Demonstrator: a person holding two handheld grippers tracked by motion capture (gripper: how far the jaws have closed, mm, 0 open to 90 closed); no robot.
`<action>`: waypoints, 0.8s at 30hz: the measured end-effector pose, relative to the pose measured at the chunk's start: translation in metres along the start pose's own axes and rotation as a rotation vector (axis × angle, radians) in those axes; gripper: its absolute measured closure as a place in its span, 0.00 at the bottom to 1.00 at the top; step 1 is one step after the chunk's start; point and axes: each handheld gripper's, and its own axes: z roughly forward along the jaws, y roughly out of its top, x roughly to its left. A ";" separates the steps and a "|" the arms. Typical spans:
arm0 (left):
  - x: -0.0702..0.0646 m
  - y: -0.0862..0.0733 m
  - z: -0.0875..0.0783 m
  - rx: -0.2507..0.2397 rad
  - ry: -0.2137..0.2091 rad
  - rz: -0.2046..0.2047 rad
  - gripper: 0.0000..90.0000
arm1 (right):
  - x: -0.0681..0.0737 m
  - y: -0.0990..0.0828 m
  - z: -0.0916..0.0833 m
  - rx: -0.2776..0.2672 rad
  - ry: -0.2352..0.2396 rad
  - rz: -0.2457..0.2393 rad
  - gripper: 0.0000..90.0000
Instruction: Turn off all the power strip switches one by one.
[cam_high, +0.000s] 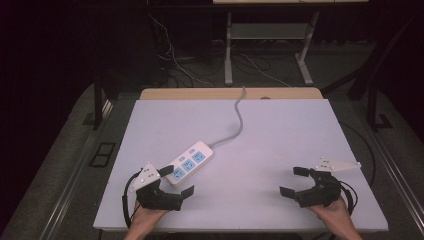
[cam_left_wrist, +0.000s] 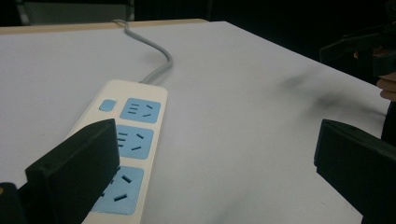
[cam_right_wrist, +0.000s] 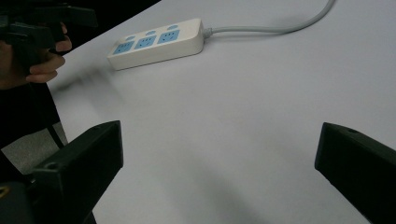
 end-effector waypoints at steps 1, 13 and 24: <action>0.000 0.000 0.000 0.002 0.000 0.001 0.00 | 0.000 0.000 0.000 -0.001 0.000 -0.001 0.01; 0.002 0.000 0.001 0.010 -0.003 -0.002 0.00 | -0.001 0.000 0.002 0.013 -0.002 0.001 0.01; 0.000 0.003 -0.001 0.024 -0.002 0.000 0.00 | -0.002 -0.001 0.002 0.024 -0.002 0.014 0.01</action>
